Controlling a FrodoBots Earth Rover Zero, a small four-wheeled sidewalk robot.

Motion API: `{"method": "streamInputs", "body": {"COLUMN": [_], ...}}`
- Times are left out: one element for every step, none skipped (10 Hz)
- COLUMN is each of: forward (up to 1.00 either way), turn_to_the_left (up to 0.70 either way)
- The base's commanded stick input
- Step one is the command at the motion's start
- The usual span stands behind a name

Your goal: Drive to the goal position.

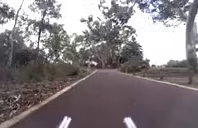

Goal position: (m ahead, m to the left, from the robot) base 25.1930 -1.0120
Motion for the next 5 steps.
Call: {"method": "streamInputs", "body": {"forward": [0.60,0.60,0.60,0.60,0.60], "turn_to_the_left": [0.00,0.00,0.00,0.00,0.00]}}
